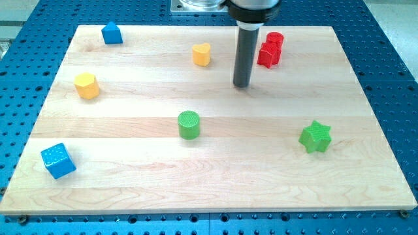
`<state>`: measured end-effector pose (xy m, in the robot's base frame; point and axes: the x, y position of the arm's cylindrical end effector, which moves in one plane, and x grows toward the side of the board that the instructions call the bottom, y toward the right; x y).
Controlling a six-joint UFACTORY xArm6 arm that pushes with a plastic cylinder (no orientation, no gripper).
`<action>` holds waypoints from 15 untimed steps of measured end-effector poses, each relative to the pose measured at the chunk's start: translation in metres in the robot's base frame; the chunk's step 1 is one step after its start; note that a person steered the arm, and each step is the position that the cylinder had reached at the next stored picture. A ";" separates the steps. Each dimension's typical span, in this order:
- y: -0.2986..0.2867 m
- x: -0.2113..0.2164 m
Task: Move the yellow heart into the yellow hexagon
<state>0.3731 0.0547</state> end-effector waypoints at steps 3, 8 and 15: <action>-0.097 -0.069; -0.189 -0.093; -0.283 -0.019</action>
<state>0.3540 -0.2279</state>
